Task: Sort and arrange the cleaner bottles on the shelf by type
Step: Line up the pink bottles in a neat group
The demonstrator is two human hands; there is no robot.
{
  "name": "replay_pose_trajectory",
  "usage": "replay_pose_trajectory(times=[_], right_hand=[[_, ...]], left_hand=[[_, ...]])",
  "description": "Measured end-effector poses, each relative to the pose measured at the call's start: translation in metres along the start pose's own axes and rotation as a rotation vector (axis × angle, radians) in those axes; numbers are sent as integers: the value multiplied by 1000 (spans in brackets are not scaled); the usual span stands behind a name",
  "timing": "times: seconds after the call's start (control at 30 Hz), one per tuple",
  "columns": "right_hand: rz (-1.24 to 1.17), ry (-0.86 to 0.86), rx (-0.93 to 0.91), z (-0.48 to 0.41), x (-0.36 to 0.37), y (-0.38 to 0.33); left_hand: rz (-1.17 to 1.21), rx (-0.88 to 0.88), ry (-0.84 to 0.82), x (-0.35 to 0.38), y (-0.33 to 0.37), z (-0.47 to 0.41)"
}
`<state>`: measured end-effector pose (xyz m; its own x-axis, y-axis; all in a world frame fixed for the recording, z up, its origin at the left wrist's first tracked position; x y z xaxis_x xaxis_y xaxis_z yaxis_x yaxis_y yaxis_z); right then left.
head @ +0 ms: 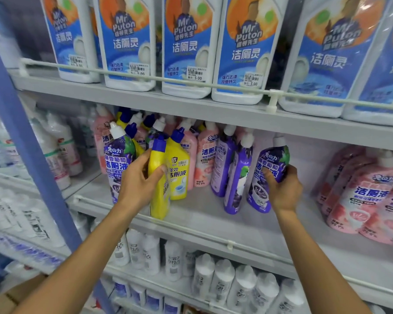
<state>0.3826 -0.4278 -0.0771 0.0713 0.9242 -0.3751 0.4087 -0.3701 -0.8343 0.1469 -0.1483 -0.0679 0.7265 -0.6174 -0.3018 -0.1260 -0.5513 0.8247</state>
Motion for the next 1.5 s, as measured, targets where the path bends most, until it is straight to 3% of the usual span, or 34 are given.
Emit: replay_pose_trajectory(times=[0.6,0.73,0.8,0.93,1.0,1.23,1.5], right_hand=[[-100,3,-12,5,-1,3],[-232,131,-201,42,-5,-28],[-311,88,-243,57,3,-38],[-441,-217,-40,55,36,-46],[-443,-275,40,44,52,-44],[-417,-205,223,39,83,-19],[-400,-236,168,71,57,6]], left_hand=[[-47,-74,156,-3,-11,8],[-65,-74,182,1,-10,10],[-76,-81,184,3,-10,10],[-70,-90,180,3,-12,11],[-67,-93,175,3,-13,12],[-80,-82,186,2,-12,12],[-33,-62,159,2,-15,14]])
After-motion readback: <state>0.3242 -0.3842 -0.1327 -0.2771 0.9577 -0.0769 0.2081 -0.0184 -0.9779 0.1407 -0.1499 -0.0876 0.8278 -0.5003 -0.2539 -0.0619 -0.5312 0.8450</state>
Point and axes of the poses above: each hand's wrist, its own z-axis away from the middle knuckle, its own x-axis out of the palm, y = z × x, the point moved 2 cm from there along -z, towards the middle knuckle, and after that the axes turned 5 degrees about -y, right-handed, at the moved point
